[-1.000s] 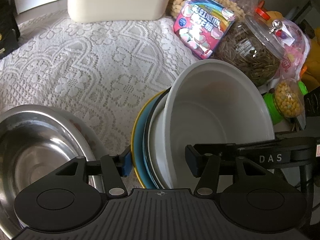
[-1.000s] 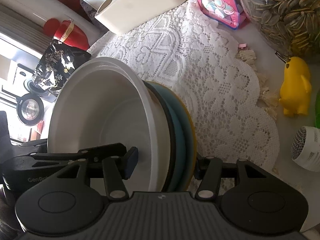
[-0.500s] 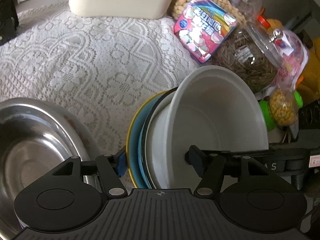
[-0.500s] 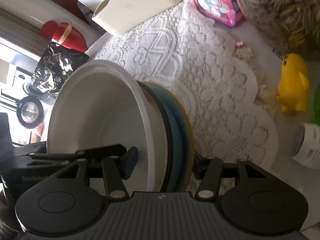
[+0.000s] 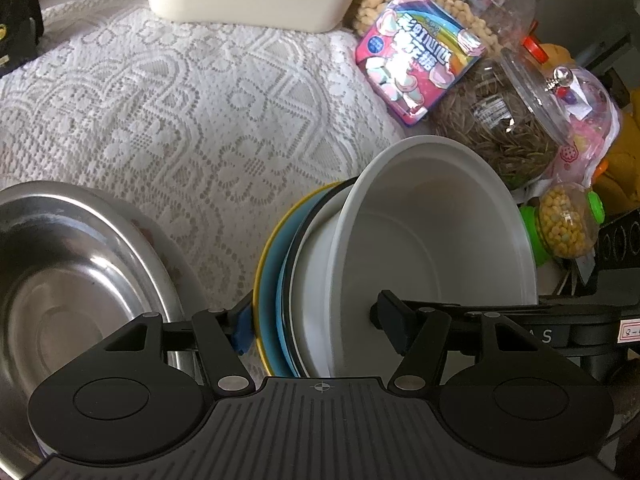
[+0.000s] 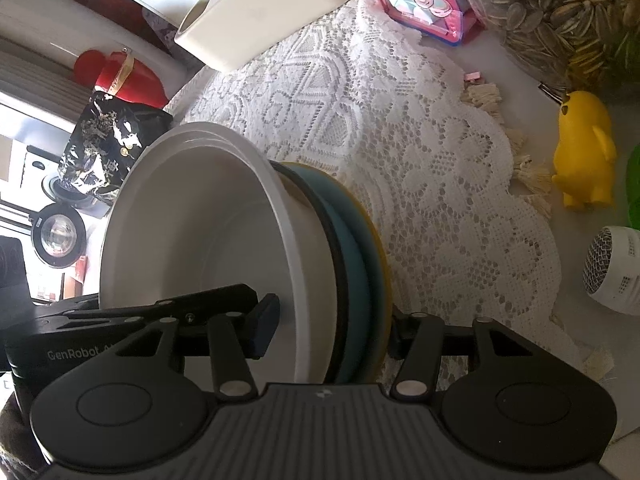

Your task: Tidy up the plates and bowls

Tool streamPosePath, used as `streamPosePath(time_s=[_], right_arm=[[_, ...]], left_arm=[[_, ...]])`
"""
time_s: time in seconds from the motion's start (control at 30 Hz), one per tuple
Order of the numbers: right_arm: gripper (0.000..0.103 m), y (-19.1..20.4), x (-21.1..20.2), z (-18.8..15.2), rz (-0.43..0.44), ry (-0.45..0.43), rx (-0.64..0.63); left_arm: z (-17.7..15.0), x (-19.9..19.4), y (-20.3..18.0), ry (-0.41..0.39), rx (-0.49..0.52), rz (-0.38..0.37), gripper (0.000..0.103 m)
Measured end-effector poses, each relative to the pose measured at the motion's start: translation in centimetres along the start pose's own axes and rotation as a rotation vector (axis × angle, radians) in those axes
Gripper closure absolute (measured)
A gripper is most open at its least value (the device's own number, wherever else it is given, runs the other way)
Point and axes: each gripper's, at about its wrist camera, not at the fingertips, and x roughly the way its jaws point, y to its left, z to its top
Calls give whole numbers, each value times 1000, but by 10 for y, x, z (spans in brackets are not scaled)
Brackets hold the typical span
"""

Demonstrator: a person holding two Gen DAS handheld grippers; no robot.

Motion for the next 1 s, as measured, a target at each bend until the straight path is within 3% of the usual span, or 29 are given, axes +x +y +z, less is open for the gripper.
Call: streamPosePath(time_s=[0.3,0.53,0.8,1.0], right_arm=[[50,7,-3,1,-4,6,-1],[50,33,-24,1,-19,-32,-43],[49,111,-35,-1,19,-74,-176],[48,172,1,-3,70,7,-262]], left_arm=[[-2,-8,1,-5,-12,-5,37],[-3,-44,1,-55,1,-23,37],[-14,-124,31,-170,5,23,37],[-36,-157,85,-228,-63,69,36]])
